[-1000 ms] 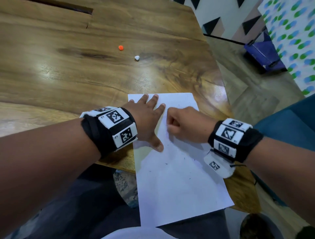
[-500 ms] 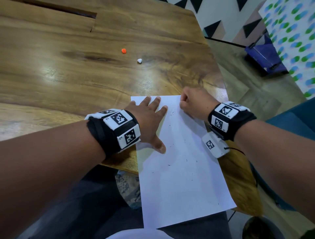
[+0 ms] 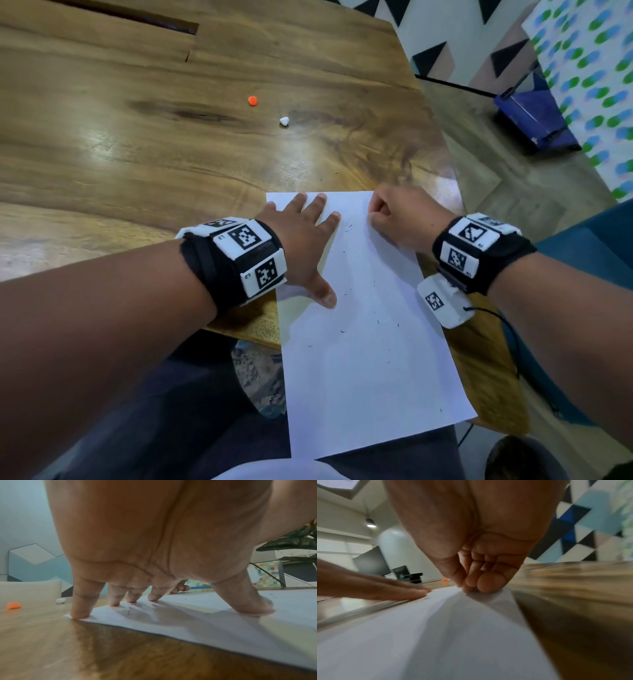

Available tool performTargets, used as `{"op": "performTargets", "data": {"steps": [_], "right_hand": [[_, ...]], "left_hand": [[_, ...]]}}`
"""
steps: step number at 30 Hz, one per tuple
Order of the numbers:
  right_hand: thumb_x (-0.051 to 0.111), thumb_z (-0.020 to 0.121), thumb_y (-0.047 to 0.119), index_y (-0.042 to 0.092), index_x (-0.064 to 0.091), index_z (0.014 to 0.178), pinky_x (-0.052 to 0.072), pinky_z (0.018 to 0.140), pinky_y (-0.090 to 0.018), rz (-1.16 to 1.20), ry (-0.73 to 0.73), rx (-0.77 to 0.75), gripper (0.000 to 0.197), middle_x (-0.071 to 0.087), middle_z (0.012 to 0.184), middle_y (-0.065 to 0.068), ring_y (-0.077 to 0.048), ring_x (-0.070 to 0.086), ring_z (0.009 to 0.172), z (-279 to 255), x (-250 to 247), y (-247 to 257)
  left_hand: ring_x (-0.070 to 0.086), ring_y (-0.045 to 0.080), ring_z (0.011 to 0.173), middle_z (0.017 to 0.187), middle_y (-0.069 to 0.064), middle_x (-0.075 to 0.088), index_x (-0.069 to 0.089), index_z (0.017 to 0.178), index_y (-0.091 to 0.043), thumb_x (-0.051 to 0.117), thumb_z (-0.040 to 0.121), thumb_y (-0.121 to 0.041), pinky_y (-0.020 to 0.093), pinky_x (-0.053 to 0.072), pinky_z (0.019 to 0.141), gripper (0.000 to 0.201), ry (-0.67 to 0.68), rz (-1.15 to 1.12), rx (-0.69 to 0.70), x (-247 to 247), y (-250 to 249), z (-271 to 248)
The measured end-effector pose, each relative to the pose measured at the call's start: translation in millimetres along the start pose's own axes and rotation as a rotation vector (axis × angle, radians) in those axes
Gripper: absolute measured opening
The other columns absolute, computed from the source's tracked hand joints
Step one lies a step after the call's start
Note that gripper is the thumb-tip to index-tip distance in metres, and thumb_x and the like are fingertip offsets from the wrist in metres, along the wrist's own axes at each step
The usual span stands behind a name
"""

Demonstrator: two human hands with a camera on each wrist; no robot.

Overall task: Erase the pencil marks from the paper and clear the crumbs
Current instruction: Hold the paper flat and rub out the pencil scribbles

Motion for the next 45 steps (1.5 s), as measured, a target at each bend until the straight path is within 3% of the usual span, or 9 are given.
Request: {"op": "performTargets", "data": {"steps": [3,9,15,19,22,31,34,40,45], "right_hand": [[0.056,0.092,0.023,0.022,0.056,0.087,0.039,0.058,-0.023,0.004,0.063,-0.106,0.004,0.058,0.075,0.011,-0.009,0.054,0.071,-14,18,23],[0.052,0.092,0.015,0.006,0.065,0.096,0.051,0.076,-0.036,0.002,-0.023,0.042,0.016,0.069,0.090,-0.006,-0.026,0.062,0.088,9,-6,-1],[0.052,0.090,0.016,0.007,0.062,0.093,0.054,0.074,-0.043,-0.012,-0.018,0.051,0.015,0.068,0.085,-0.011,-0.033,0.063,0.086,0,-1,-1],[0.055,0.091,0.023,0.021,0.057,0.091,0.045,0.062,-0.027,0.014,0.109,-0.117,0.004,0.059,0.076,0.011,-0.014,0.055,0.075,-29,21,31],[0.056,0.091,0.026,0.021,0.059,0.093,0.049,0.066,-0.028,0.021,0.222,-0.188,0.006,0.062,0.076,0.011,-0.011,0.058,0.076,-42,34,44],[0.054,0.092,0.021,0.016,0.060,0.092,0.054,0.074,-0.038,-0.012,0.009,-0.002,0.009,0.065,0.082,0.002,-0.021,0.061,0.082,-5,4,-1],[0.052,0.090,0.022,0.021,0.057,0.088,0.052,0.067,-0.034,-0.012,0.049,-0.052,0.005,0.062,0.076,0.006,-0.019,0.060,0.077,-25,13,9],[0.053,0.091,0.024,0.022,0.057,0.095,0.050,0.065,-0.032,-0.003,0.255,-0.237,0.006,0.063,0.077,0.006,-0.015,0.058,0.073,-64,41,44],[0.052,0.089,0.022,0.021,0.055,0.087,0.050,0.065,-0.033,-0.005,0.079,-0.095,0.004,0.060,0.075,0.004,-0.020,0.056,0.074,-25,18,25]], "left_hand": [[-0.013,0.032,0.156,0.169,0.006,-0.021,-0.013,0.161,-0.024,0.066,0.060,-0.089,0.062,0.014,0.121,0.143,-0.001,0.005,0.003,-1,-1,1],[-0.015,0.031,0.156,0.168,0.005,-0.023,-0.014,0.161,-0.024,0.063,0.060,-0.092,0.061,0.014,0.122,0.144,0.008,0.018,0.002,0,0,-1],[-0.015,0.030,0.156,0.169,0.005,-0.023,-0.014,0.161,-0.024,0.065,0.062,-0.089,0.061,0.012,0.122,0.142,0.001,0.007,-0.004,-1,0,-3],[-0.015,0.030,0.156,0.169,0.005,-0.023,-0.014,0.161,-0.025,0.066,0.061,-0.089,0.061,0.012,0.122,0.144,0.002,-0.002,-0.003,0,0,-1],[-0.016,0.030,0.156,0.168,0.005,-0.025,-0.016,0.160,-0.025,0.064,0.061,-0.091,0.061,0.012,0.122,0.144,0.012,0.004,0.002,1,0,0],[-0.015,0.031,0.156,0.169,0.005,-0.023,-0.014,0.161,-0.025,0.064,0.060,-0.092,0.062,0.013,0.121,0.143,-0.001,0.005,0.005,2,0,0],[-0.015,0.031,0.156,0.169,0.005,-0.023,-0.014,0.161,-0.025,0.065,0.060,-0.091,0.063,0.013,0.121,0.144,0.001,-0.001,0.002,1,1,0],[-0.015,0.031,0.156,0.168,0.006,-0.024,-0.015,0.161,-0.025,0.064,0.060,-0.091,0.062,0.012,0.121,0.144,0.007,0.006,0.002,2,1,1],[-0.013,0.031,0.157,0.169,0.005,-0.022,-0.014,0.160,-0.025,0.062,0.060,-0.093,0.061,0.014,0.121,0.143,-0.005,0.021,0.006,1,1,0]]}}
Point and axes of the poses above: each hand's wrist, its own z-axis towards the middle knuckle, its own x-axis out of the palm, y = z × x, the point moved 10 cm from there along z, towards the middle knuckle
